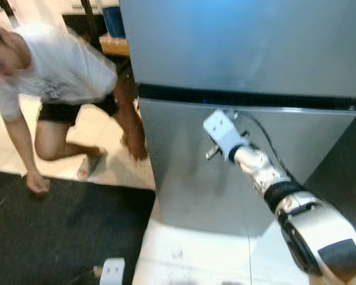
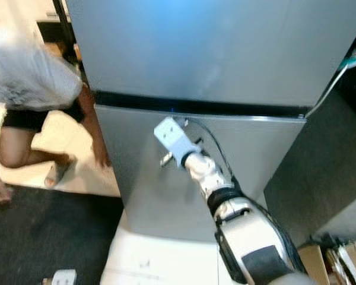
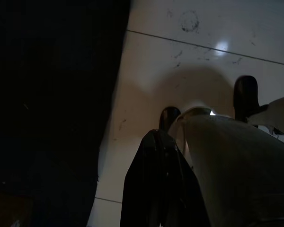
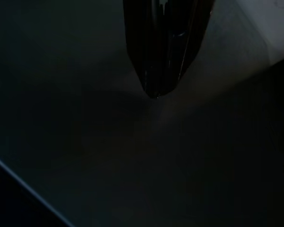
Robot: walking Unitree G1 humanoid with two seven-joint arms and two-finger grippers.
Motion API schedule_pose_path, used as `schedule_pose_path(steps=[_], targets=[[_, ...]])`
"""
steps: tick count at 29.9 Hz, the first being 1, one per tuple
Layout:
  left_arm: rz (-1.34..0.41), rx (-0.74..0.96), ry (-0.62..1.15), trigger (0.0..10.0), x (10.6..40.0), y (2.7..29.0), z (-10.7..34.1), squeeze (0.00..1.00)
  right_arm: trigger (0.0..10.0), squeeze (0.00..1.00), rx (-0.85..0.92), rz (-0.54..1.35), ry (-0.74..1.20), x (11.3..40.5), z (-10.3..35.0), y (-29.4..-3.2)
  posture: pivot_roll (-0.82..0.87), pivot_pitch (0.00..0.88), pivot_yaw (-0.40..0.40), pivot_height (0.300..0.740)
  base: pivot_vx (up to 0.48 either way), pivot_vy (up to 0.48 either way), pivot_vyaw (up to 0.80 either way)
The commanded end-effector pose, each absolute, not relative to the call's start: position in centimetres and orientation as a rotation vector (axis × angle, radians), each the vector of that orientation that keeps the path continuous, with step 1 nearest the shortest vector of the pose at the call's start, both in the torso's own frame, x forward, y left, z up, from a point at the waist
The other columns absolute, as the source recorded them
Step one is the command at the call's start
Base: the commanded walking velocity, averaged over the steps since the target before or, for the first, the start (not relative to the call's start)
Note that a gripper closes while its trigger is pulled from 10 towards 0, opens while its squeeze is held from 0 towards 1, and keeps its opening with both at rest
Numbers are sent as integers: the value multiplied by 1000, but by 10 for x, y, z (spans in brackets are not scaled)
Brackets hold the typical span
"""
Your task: Restocking fridge
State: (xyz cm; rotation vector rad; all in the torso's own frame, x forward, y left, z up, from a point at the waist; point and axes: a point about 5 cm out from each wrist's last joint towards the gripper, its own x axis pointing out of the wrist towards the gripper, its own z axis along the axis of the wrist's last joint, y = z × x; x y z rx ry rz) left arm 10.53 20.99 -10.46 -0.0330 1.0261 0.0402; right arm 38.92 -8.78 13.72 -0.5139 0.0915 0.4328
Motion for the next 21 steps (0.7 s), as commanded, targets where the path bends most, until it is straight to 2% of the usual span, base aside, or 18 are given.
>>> schedule_pose_path(steps=[1,9,16,18,19,21], targets=[[42,-25,1164,10000,65,215,-114,0,10000,0,-510,377,101,393,142,-94,-1,130,-50,740,0,0,0],[46,-11,1160,10000,59,223,-112,0,10000,0,-476,271,70,402,159,-106,14,159,-43,740,0,0,0],[48,-6,1142,10000,65,225,-111,0,10000,0,-400,321,102,397,148,-105,10,152,-41,740,0,0,0],[35,-5,1133,10000,72,223,-110,0,10000,0,-382,555,330,364,84,-98,-19,115,-37,740,0,0,0],[35,-5,1133,10000,72,223,-110,0,10000,0,-382,555,330,364,84,-98,-19,115,-37,740,0,0,0],[27,-7,1132,10000,77,220,-110,0,10000,0,-416,674,506,329,34,-104,-26,100,-39,740,0,0,0]])
